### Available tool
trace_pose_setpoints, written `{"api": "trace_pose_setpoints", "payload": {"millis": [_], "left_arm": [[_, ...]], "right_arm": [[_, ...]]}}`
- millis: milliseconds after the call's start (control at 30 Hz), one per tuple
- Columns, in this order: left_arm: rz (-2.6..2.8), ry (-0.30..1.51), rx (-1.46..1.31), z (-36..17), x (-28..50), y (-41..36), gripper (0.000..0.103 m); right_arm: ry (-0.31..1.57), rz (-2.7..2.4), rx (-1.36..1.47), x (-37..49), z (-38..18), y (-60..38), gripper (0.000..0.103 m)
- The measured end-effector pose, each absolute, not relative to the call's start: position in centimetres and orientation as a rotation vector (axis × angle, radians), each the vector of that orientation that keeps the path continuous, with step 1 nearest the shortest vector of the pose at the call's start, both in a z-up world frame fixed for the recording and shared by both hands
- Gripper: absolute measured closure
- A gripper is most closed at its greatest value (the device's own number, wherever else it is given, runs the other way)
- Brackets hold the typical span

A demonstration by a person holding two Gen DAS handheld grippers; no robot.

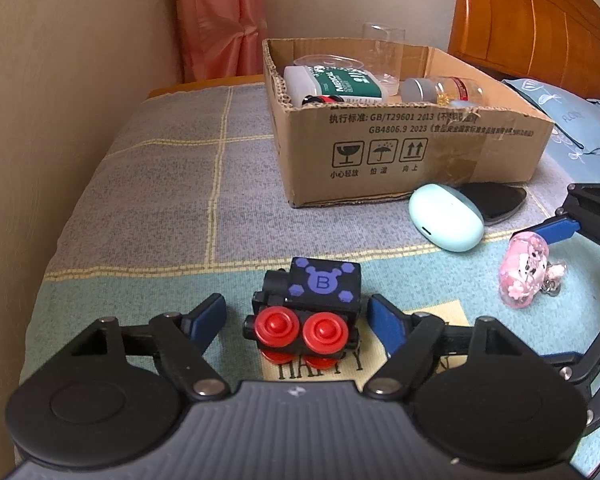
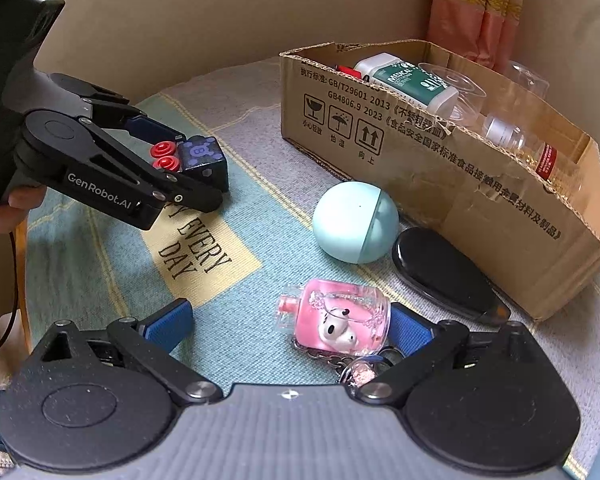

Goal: Organize rigid objects
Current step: 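Hold the B robot in left tool while right tool grasps the pink keychain bottle, then carry the B robot and pink bottle into the box and open both tools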

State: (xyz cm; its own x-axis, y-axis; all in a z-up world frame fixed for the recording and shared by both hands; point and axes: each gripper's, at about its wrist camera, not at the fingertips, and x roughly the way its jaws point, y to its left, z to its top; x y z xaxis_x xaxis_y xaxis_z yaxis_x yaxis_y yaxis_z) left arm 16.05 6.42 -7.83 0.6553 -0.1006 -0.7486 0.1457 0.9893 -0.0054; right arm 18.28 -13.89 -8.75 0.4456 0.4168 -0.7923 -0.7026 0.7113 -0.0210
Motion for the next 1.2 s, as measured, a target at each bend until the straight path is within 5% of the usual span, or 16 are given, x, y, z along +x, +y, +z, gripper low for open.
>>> {"api": "trace_pose_setpoints", "payload": {"millis": [333,767,867,1200], "left_arm": [[-0.131,0.857,0.057,-7.8,16.2,6.2,0.024],[-0.148,0.851,0.093,-7.3,15.9,5.7,0.029],[-0.162,0.857,0.090,-7.2,16.1,5.9,0.045],[-0.265,0.881,0.157,-6.0,16.1,5.9,0.051]], "right_arm": [[0.871,0.664,-0.359,18.6,-8.6,-14.4,0.001],[0.866,0.621,-0.350,18.9,-7.6,-14.4,0.039],[0.871,0.595,-0.356,18.9,-7.4,-14.4,0.046],[0.869,0.586,-0.360,18.3,-6.1,-14.9,0.047]]}}
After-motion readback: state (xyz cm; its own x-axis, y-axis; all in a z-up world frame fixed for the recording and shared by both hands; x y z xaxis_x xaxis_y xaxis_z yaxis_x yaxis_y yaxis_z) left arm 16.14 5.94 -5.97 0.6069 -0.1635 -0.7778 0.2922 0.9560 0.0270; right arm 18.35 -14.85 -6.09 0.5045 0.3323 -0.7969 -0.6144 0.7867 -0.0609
